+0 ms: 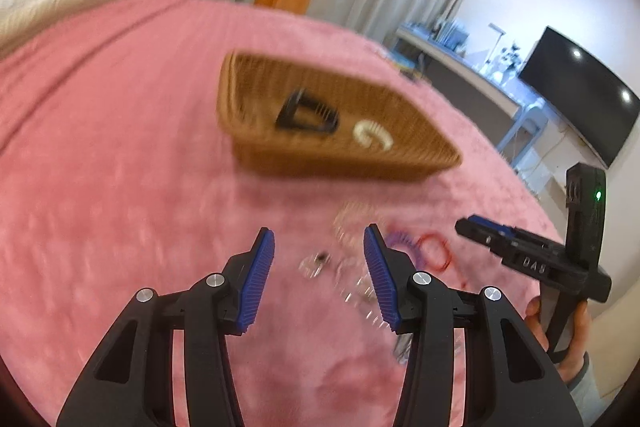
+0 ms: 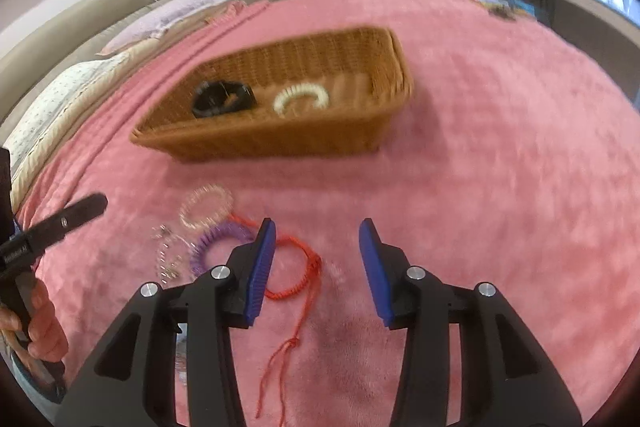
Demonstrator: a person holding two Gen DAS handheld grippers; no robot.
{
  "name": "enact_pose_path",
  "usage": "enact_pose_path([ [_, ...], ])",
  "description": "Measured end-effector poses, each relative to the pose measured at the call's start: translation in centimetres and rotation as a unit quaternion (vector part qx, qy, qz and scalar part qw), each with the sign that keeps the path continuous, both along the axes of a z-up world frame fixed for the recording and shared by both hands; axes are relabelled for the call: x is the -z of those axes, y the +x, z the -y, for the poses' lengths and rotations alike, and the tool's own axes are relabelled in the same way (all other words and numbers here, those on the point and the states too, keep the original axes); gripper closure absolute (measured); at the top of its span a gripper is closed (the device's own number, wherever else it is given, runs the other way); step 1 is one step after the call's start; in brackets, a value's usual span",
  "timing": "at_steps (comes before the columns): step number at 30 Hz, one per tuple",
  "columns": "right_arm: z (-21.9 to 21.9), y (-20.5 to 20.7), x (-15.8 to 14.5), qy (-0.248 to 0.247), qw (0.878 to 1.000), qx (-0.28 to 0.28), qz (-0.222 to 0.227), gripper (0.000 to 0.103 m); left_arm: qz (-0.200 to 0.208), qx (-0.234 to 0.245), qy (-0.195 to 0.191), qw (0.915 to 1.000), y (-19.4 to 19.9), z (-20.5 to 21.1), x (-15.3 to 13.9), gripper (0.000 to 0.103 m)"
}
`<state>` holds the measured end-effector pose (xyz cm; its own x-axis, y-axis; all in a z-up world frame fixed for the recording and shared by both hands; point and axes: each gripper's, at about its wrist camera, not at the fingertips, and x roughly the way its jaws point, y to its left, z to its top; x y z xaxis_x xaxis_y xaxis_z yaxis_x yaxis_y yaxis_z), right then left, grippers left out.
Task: Organize jewelry
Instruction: 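Grasp the red cord bracelet with the right tool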
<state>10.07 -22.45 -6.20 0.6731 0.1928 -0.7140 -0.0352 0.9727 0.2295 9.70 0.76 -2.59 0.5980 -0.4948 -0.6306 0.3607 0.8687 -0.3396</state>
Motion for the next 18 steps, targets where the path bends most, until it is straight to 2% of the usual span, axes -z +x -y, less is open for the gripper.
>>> enact_pose_path([
  [5,-0.9,0.0,1.0,-0.033,0.999,0.005,0.000,0.064,-0.029,-0.008,0.024,0.9993,1.2,0.2,2.5,0.060],
  [7,-1.0,-0.2,1.1,-0.047,0.999,0.013,0.006,0.071,-0.040,0.006,0.032,0.9987,1.3,0.6,3.3,0.062],
  [9,-1.1,-0.3,1.2,-0.046,0.999,0.008,0.005,0.076,-0.028,0.016,0.056,0.9979,0.9,1.4,3.6,0.062],
  [18,-2.2,0.0,1.6,-0.073,0.997,-0.001,0.001,0.076,-0.001,0.019,0.137,0.9903,1.6,4.3,4.1,0.065],
])
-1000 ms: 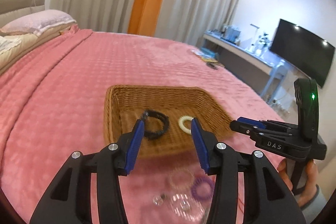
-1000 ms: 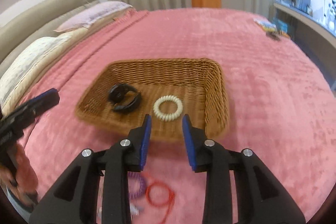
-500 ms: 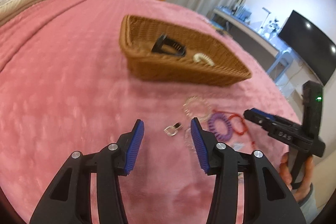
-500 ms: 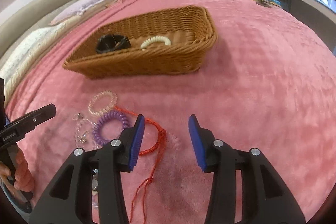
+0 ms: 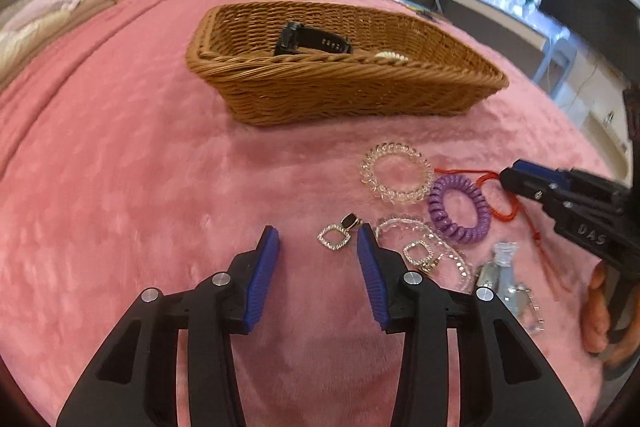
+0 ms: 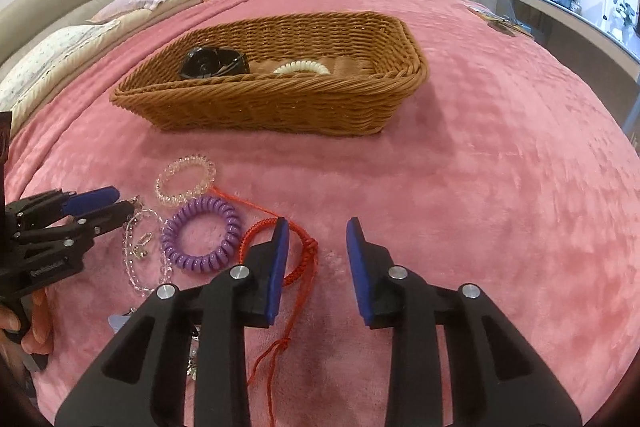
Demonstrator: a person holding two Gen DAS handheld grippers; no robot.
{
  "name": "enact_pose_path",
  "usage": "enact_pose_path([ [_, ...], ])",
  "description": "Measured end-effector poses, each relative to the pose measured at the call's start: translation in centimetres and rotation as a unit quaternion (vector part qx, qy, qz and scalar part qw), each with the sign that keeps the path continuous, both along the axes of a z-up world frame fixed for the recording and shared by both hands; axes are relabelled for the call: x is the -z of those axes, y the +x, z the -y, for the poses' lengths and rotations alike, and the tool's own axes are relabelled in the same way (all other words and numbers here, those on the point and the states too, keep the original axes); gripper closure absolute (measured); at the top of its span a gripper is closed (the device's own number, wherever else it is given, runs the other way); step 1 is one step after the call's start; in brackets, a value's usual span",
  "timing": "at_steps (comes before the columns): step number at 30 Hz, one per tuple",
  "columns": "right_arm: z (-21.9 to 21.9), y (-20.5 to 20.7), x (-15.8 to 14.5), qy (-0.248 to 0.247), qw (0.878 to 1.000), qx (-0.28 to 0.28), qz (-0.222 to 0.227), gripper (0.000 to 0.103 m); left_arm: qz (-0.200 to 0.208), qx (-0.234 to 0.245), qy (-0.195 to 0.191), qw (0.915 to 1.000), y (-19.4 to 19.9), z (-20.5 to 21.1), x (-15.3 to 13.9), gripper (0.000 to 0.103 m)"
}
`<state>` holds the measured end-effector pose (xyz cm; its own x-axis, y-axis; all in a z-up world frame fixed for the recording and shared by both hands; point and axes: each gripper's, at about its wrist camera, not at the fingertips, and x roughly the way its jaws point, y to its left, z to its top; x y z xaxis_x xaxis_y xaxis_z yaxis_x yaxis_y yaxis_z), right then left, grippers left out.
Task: Organize jewelry
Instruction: 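Grasp the red cord bracelet with the right tool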
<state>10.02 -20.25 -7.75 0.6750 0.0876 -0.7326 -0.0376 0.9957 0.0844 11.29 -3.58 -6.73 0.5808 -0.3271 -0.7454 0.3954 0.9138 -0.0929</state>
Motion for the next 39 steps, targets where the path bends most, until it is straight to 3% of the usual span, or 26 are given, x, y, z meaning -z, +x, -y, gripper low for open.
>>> enact_pose_path([
  [4,0.7,0.2,0.1,0.019,1.000,0.005,-0.004,0.076,0.013,0.007,0.026,0.9995,-0.2,0.6,0.1,0.079],
  [6,1.4,0.4,0.2,0.038,0.999,0.010,-0.008,0.076,0.014,0.008,0.024,0.9996,-0.2,0.5,-0.1,0.100],
  [12,4.1,0.5,0.4,0.112,0.993,0.031,-0.014,0.076,0.011,0.002,0.003,0.9999,-0.1,-0.4,-0.1,0.103],
  [16,4.7,0.5,0.5,0.135,0.990,0.027,-0.015,0.076,0.011,-0.001,-0.007,0.9999,-0.2,-0.7,-0.1,0.103],
  [26,-0.4,0.5,0.7,0.003,1.000,-0.014,-0.022,0.076,0.009,-0.007,-0.054,0.9985,-0.2,-2.0,-0.7,0.103],
  [27,-0.5,0.5,0.8,-0.001,1.000,-0.017,-0.022,0.077,0.009,-0.007,-0.056,0.9984,-0.2,-2.1,-0.7,0.103],
  [28,-0.6,0.5,0.8,-0.005,1.000,-0.021,-0.022,0.090,0.011,-0.006,-0.058,0.9982,-0.2,-2.2,-0.8,0.103],
  [29,-0.9,0.4,0.8,-0.010,0.999,-0.026,-0.021,0.096,0.013,-0.006,-0.062,0.9980,-0.3,-2.3,-0.9,0.103],
  [39,-1.4,-1.3,-1.2,-0.011,0.999,-0.032,0.032,0.097,0.070,0.009,-0.092,0.9933,-2.0,-2.5,-3.0,0.103],
])
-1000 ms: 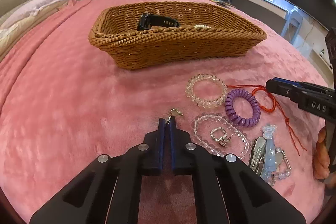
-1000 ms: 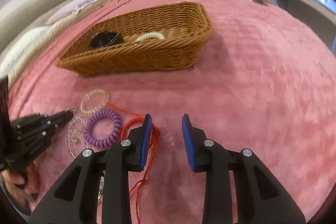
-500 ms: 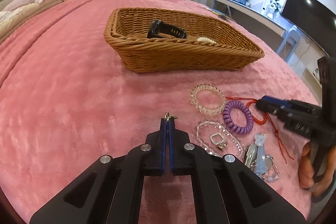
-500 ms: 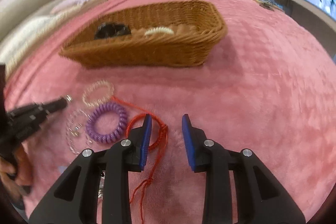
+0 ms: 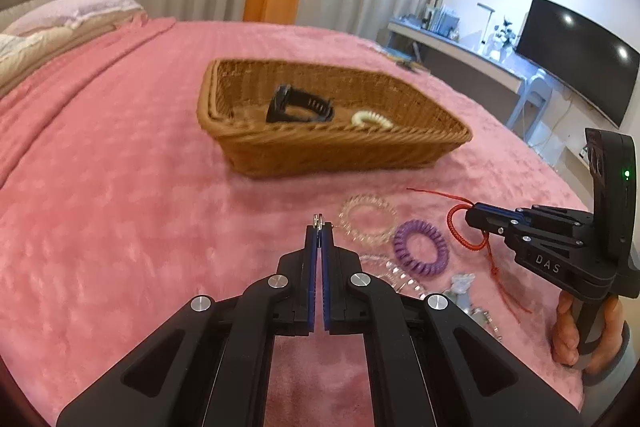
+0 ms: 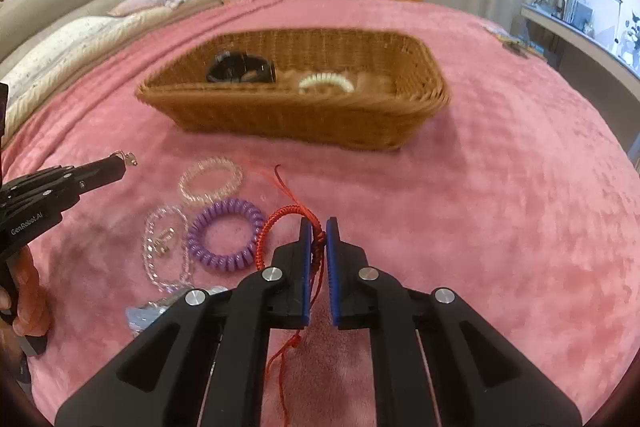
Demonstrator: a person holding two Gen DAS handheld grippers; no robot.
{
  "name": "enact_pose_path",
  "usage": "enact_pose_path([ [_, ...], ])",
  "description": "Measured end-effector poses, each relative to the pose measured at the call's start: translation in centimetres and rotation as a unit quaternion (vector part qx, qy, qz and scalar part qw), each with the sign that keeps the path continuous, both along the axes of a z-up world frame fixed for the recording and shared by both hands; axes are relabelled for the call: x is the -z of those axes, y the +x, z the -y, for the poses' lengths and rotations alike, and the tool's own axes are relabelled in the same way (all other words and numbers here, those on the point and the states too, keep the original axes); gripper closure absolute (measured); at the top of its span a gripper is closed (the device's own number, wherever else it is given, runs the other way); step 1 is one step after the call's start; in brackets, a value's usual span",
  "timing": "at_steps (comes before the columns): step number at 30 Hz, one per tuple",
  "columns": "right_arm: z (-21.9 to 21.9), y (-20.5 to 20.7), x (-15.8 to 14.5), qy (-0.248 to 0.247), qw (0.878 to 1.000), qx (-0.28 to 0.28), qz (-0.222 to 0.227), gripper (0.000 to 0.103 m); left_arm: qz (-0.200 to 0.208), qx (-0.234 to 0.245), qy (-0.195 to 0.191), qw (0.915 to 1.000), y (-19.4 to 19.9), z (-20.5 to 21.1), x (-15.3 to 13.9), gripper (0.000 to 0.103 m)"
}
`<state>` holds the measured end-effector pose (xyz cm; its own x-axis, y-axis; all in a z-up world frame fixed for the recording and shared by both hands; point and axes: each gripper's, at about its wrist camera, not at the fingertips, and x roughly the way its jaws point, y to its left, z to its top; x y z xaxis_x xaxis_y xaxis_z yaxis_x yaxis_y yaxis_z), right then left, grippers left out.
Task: Organize jewelry
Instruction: 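Grasp the red cord bracelet with the right tool, then lower the red cord into the basket and open the right tool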
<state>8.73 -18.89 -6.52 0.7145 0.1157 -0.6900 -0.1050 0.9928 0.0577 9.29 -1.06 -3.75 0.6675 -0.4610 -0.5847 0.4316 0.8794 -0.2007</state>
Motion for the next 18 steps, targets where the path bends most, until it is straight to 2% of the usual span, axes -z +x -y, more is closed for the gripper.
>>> enact_pose_path([
  [8,0.8,-1.9,-4.6,0.025,0.997,0.020,0.076,0.097,0.045,0.005,-0.028,0.9986,-1.9,-0.1,-3.1,0.103],
  [11,1.2,-2.1,-7.6,0.031,0.994,0.031,0.104,0.097,0.062,0.011,-0.019,0.9978,-2.1,0.4,-5.2,0.103],
  [15,1.1,-0.3,-12.1,0.025,0.991,0.026,0.127,0.097,0.096,0.007,-0.003,0.9954,-1.2,1.5,-9.7,0.103],
  [18,1.2,1.7,-14.8,0.011,0.988,0.035,0.152,0.097,0.117,0.004,-0.009,0.9931,0.2,2.3,-12.4,0.103],
])
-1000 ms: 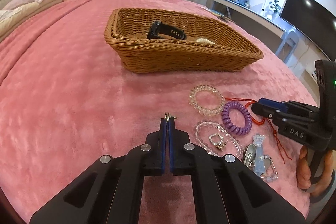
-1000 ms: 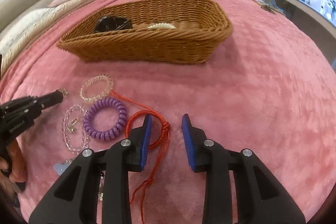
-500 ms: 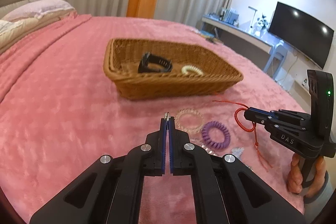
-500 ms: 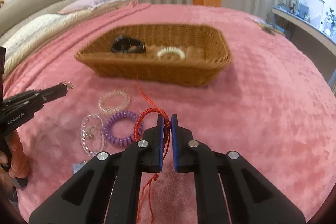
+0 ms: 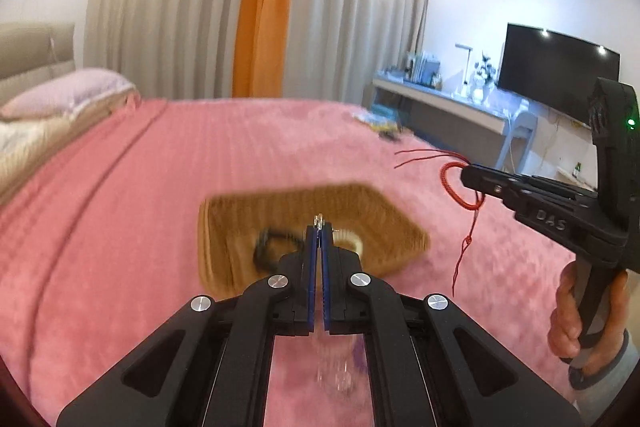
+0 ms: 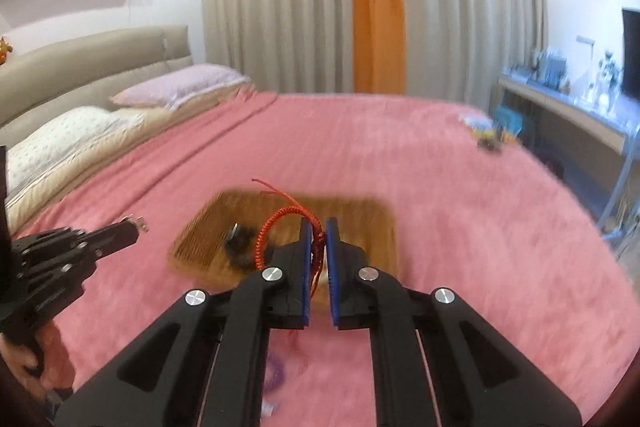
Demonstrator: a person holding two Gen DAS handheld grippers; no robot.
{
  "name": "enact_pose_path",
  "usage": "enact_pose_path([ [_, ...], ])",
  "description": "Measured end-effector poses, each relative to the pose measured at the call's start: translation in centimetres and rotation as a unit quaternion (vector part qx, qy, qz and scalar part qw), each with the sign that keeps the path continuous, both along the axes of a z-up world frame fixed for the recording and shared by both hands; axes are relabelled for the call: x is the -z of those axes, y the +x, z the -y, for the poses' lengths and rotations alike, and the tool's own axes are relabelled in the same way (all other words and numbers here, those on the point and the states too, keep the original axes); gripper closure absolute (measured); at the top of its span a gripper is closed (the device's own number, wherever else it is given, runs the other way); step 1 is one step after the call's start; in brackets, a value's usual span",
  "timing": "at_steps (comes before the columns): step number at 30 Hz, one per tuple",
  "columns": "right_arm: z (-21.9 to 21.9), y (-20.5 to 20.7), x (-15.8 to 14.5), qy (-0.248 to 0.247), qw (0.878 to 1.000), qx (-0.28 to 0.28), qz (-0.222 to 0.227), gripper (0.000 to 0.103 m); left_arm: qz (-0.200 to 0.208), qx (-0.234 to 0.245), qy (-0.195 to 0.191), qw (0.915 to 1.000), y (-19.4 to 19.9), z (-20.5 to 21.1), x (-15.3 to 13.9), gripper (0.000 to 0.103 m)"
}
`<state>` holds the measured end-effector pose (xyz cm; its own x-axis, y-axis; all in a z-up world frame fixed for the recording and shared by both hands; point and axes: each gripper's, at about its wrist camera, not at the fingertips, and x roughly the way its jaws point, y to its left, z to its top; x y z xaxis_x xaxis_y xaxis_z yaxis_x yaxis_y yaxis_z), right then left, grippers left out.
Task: Organize jewelry
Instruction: 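Lower the red cord into the basket and open the right tool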
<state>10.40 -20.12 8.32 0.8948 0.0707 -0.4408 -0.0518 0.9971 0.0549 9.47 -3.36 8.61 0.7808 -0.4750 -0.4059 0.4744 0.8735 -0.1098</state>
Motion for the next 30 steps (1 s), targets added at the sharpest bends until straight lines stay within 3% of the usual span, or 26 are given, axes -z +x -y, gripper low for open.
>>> enact_pose_path([
  [3,0.7,3.2,-1.6,0.017,1.000,0.000,-0.001,0.097,0.006,-0.008,-0.009,0.9999,2.4,0.9,-1.1,0.103],
  [7,0.6,7.3,-0.9,0.006,1.000,0.010,-0.016,0.097,-0.001,-0.012,-0.025,0.9996,6.0,2.1,-0.4,0.103],
  [11,0.1,11.7,2.9,-0.002,0.998,0.013,-0.059,0.097,-0.028,-0.020,-0.027,0.9990,9.8,3.4,2.0,0.103],
  [16,-0.2,15.4,8.2,-0.002,0.992,0.010,-0.126,0.097,-0.067,-0.026,0.001,0.9974,12.6,4.2,6.0,0.103],
  [21,-0.4,16.6,11.2,-0.003,0.986,0.005,-0.169,0.097,-0.109,-0.009,0.016,0.9938,13.6,4.2,8.6,0.103],
  [26,0.2,17.0,12.6,0.019,0.978,0.006,-0.206,0.097,-0.120,0.000,0.033,0.9922,13.7,4.4,9.3,0.102],
  [28,0.2,16.8,12.4,0.030,0.977,-0.001,-0.209,0.095,-0.121,0.000,0.035,0.9921,13.4,4.4,9.3,0.095],
  [30,0.4,16.3,12.1,0.039,0.977,-0.004,-0.210,0.090,-0.113,0.000,0.024,0.9933,12.8,3.9,8.6,0.078],
])
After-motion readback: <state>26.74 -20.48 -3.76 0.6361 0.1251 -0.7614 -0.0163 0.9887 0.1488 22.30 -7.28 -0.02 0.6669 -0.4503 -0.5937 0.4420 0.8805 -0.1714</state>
